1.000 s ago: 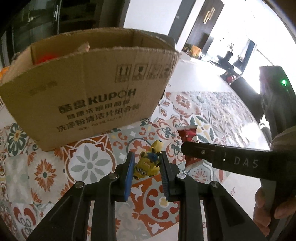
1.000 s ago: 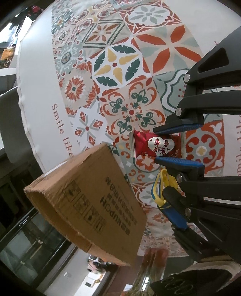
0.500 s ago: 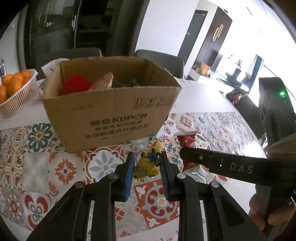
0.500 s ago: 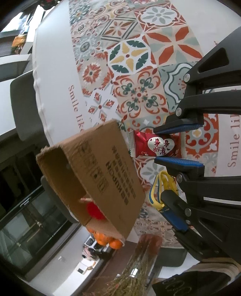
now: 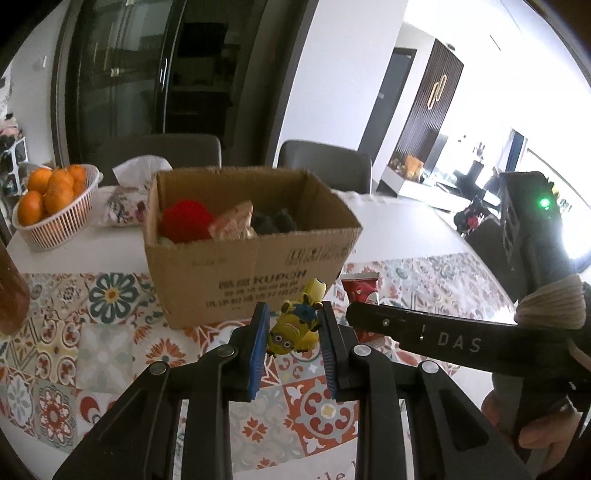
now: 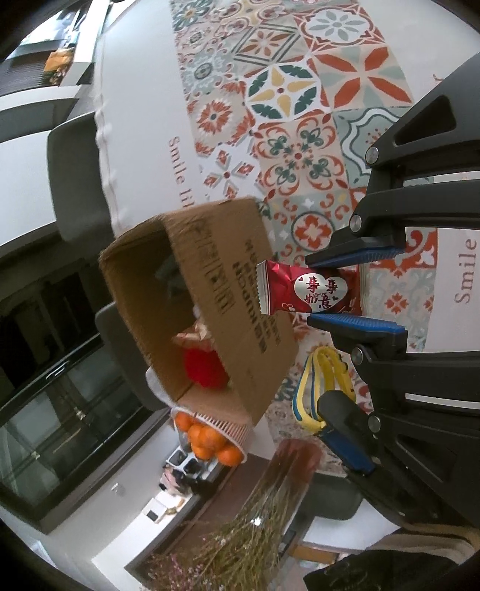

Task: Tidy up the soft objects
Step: 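Carry the minion toy and red snack packet with both tools over the box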

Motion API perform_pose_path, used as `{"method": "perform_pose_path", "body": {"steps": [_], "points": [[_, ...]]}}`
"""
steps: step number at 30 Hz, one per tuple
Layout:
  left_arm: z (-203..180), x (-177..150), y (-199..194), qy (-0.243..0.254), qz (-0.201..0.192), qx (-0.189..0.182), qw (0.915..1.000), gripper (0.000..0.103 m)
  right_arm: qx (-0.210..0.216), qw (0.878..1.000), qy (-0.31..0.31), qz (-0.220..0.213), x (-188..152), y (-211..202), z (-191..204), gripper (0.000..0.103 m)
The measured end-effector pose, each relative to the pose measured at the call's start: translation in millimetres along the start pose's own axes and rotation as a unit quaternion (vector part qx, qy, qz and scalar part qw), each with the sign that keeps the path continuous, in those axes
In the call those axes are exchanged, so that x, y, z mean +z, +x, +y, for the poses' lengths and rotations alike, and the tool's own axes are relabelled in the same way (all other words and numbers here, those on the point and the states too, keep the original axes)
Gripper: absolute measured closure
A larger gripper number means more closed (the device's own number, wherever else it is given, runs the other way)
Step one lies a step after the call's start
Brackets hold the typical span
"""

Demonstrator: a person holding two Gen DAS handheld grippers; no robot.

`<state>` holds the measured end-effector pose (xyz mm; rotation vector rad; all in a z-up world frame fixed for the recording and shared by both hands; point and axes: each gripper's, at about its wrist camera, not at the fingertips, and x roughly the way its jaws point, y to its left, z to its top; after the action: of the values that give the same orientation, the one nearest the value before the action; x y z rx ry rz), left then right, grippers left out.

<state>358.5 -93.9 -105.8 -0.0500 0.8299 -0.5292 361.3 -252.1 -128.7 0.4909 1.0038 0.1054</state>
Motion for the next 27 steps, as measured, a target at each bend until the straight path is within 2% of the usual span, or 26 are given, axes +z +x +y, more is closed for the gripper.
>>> {"method": "perform_pose_path", "body": {"steps": [15, 27], "points": [[2.5, 37.6, -37.1, 0.003, -0.065, 0.001, 0.9979, 0.076, 0.024, 0.998, -0.022, -0.049, 29.9, -23.7, 29.4, 0.077], [2.0, 69.8, -44.6, 0.014, -0.094, 0.002, 0.9955, 0.076, 0.032, 0.996, -0.030, -0.081, 59.4, -32.5, 42.8, 0.077]]}}
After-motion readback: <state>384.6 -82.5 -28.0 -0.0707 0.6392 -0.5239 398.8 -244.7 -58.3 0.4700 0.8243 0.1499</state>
